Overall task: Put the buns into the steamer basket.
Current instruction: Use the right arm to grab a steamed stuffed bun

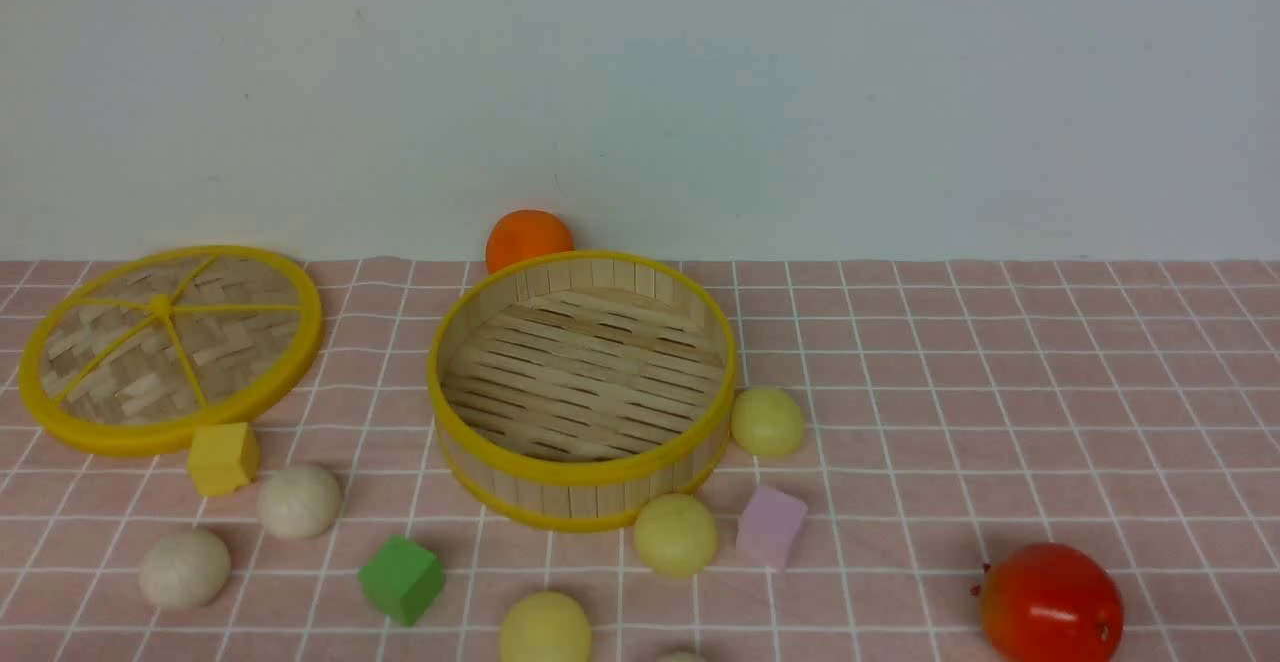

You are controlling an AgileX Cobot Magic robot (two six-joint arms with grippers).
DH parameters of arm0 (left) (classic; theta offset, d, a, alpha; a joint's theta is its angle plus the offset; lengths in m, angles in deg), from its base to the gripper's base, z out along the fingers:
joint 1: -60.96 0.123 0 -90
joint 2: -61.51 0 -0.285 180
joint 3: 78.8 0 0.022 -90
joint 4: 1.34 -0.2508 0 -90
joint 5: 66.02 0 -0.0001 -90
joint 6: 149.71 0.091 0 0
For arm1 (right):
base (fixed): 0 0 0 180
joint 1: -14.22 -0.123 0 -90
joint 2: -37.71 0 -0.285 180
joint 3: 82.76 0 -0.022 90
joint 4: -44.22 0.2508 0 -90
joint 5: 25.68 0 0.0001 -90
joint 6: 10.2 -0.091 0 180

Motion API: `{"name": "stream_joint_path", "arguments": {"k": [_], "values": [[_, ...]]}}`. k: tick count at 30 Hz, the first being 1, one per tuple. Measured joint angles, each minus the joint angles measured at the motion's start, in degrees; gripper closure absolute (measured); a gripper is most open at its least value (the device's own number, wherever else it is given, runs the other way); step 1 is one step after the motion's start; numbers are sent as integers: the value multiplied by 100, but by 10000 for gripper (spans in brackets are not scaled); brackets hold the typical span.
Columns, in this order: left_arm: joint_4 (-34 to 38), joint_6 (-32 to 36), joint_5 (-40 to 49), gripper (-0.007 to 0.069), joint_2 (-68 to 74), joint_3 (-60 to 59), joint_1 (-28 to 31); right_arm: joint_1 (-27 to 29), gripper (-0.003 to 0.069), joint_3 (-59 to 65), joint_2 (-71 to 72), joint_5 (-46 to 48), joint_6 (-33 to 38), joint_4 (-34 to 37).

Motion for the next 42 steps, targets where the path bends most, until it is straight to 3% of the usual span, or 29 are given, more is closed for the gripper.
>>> {"name": "stream_joint_path", "arguments": {"k": [35,42], "values": [[-6,0,0,604,0,0,0,0,571,0,0,0,0,0],[-835,51,-17,601,0,-6,0,0,559,0,0,0,0,0]]}}
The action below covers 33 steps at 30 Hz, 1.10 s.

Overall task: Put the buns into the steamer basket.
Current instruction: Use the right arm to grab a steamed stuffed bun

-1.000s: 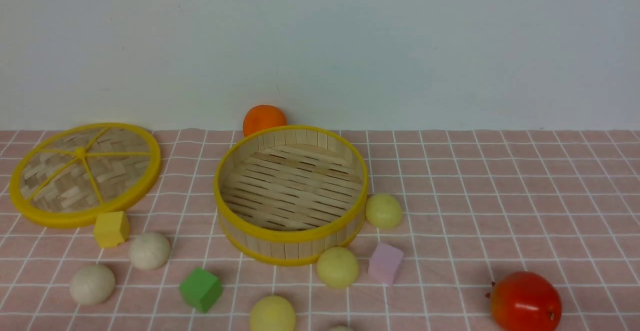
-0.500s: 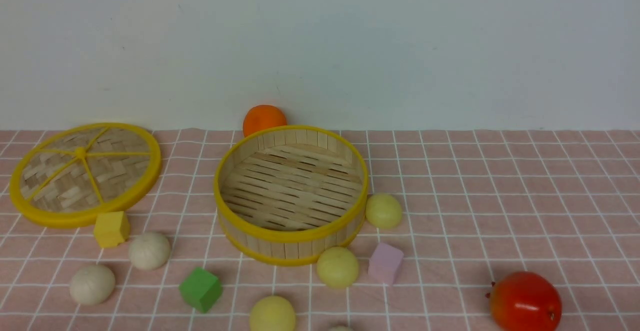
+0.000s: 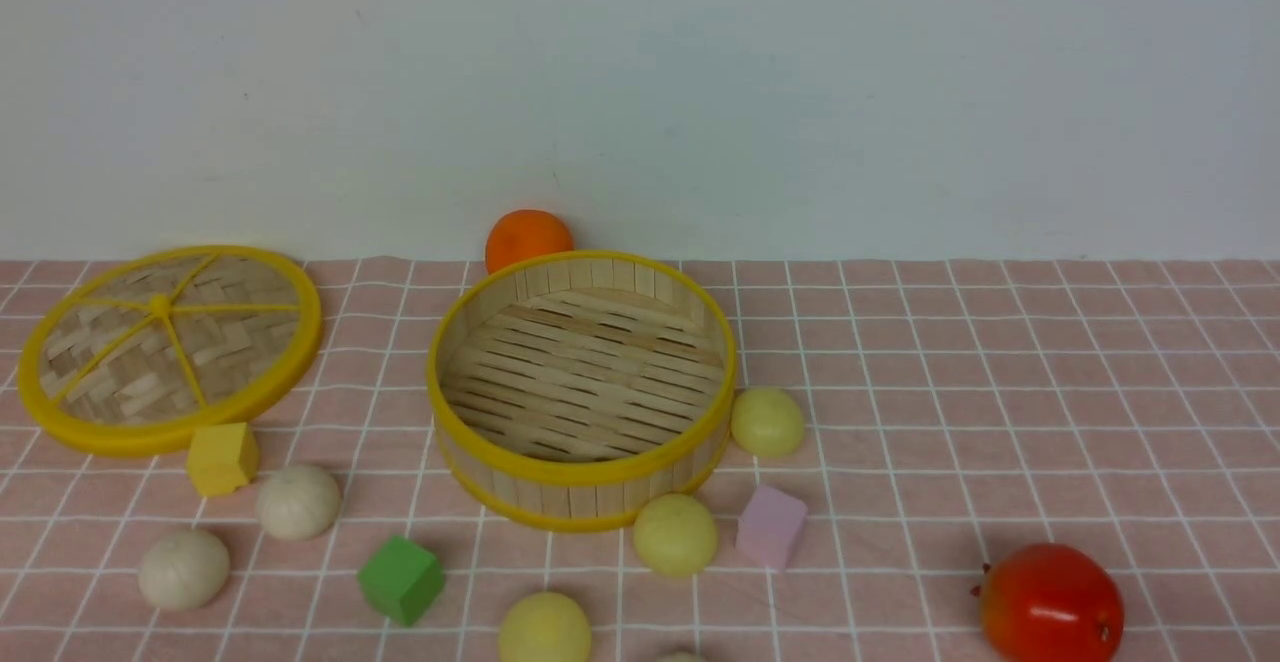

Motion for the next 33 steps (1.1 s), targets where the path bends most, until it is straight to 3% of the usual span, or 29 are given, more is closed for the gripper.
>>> {"name": "stream_joint_path", "arguments": {"k": [5,10,16,19,20,23,26,29,33], "values": [[92,-61,-280,601,0,-30,0,0,552,32,0,-282,-104,-6],[614,-246,-947,596,0,-48,0,0,547,38,0,-1748,-954,18],[632,-239,-1063,590,0,-48,0,0,541,38,0,-3008,-1660,13],[747,-565,-1746,587,0,-48,0,0,537,31,0,-3790,-1931,-7],[890,-865,-2357,585,0,-48,0,0,536,-58,-21,-3933,-2159,-7],[1053,-1177,-3384,583,0,-48,0,0,533,-373,-155,-3880,-2483,-38],[1118,-1492,-4225,583,38,208,0,0,528,-1598,-760,-3348,-2826,-213],[1089,-1709,-4052,582,389,987,0,0,525,-3016,-1523,-2318,-2989,-404],[928,-1828,-2851,580,1143,2268,0,0,522,-4771,-2679,-180,-2803,-503]]}}
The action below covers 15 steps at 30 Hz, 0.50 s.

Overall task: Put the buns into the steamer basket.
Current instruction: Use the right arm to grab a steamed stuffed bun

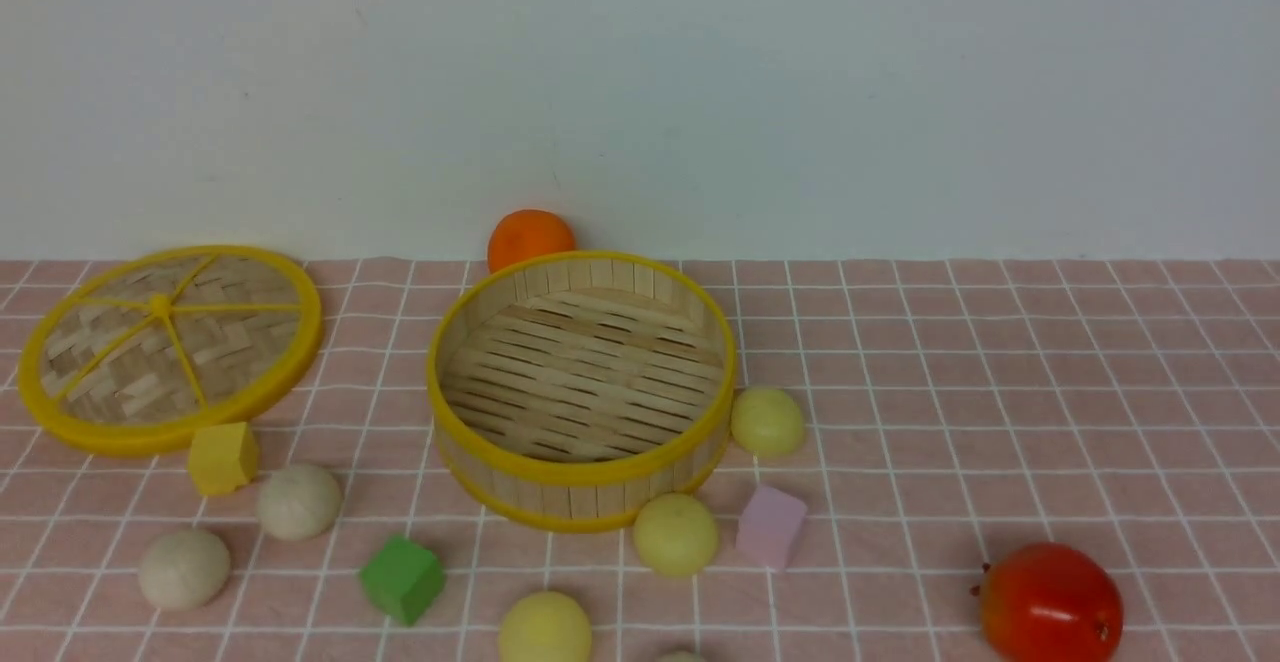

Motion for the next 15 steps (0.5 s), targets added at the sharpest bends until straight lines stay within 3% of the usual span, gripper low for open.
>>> {"name": "stream_joint_path", "arguments": {"k": [1,2,3,5,6,7,12,13,15], "values": [[-23,-12,581,580,210,411,0,0,522,-423,-360,663,205,-38],[-23,-12,581,580,251,477,0,0,522,-537,-418,767,246,-39],[-37,-14,1555,578,607,939,0,0,521,-862,-858,1450,587,-90],[-48,-8,2196,577,782,1205,0,0,521,-959,-1155,1792,854,-103],[-73,40,3003,574,1062,1435,0,0,521,-975,-1497,2043,1172,-42],[-73,52,3076,574,1083,1455,0,0,521,-969,-1577,2086,1243,9],[-102,113,4070,569,1212,1352,-238,-208,512,-852,-2666,2492,3040,1964],[-94,113,4070,569,1212,1351,-257,-226,512,-852,-2712,2492,3040,1964],[39,113,4364,567,1212,1312,-534,-463,496,-915,-3331,2676,4190,3035]]}}
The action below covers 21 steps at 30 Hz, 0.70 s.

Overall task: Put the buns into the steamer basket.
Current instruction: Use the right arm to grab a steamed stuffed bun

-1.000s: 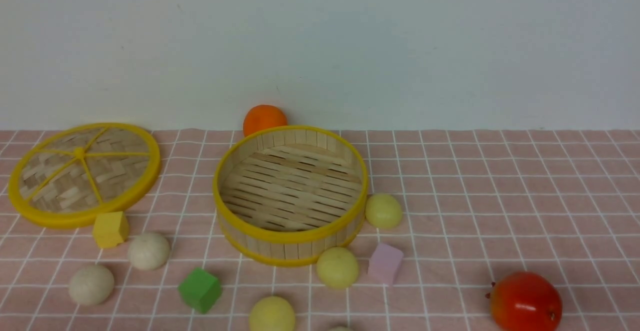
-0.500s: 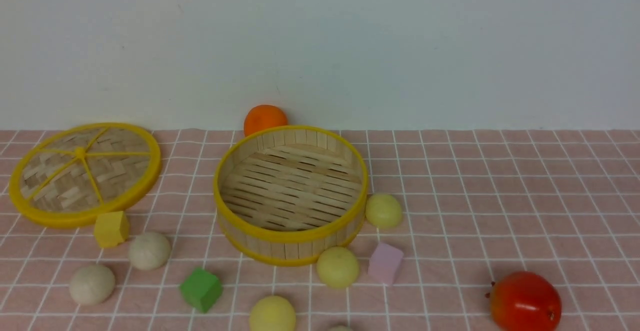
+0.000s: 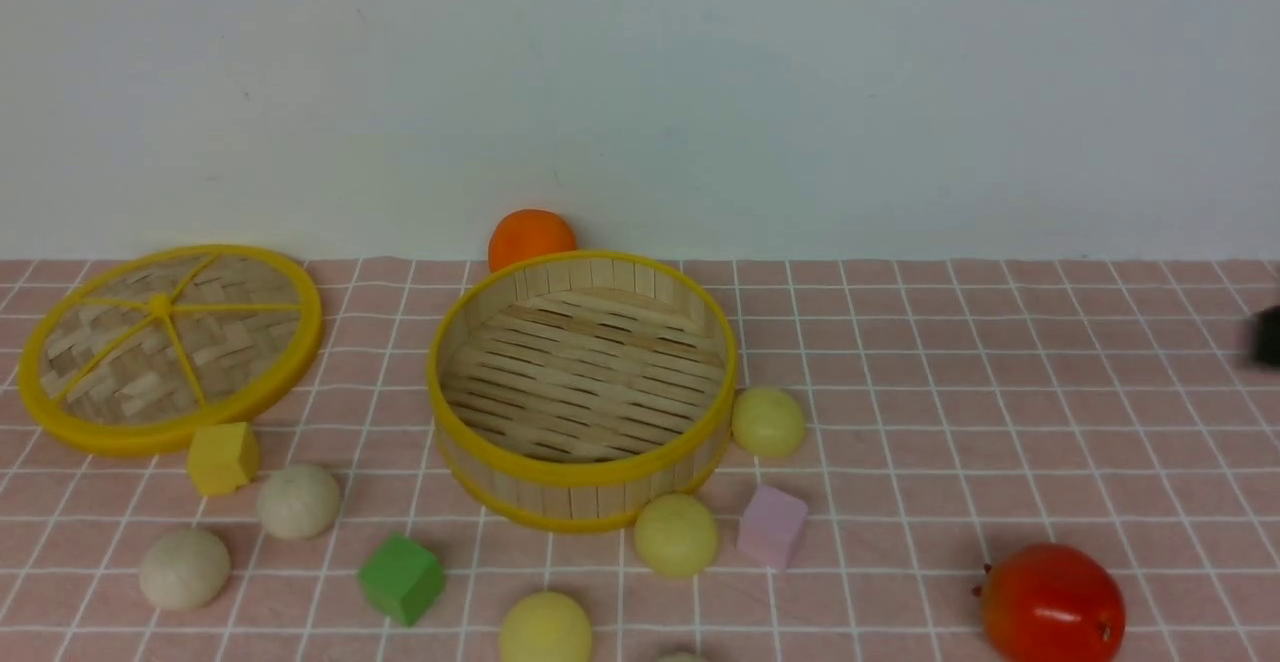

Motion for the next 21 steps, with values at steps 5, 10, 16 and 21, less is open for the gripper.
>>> {"name": "stream_joint_path", "arguments": {"k": [5,10,16,21], "values": [[192,2,327,561,0,0,-294,-525,408,-489,-1236,233,1438,718],[363,394,204,559,6,0,-331,-1206,279,-1257,-2600,68,1650,229],[1041,2468,-330,555,6,0,-331,-1421,228,-2088,-3978,-546,1622,-199],[1765,3884,-327,551,6,0,-335,-1421,227,-2452,-4707,-845,1622,-563]]}}
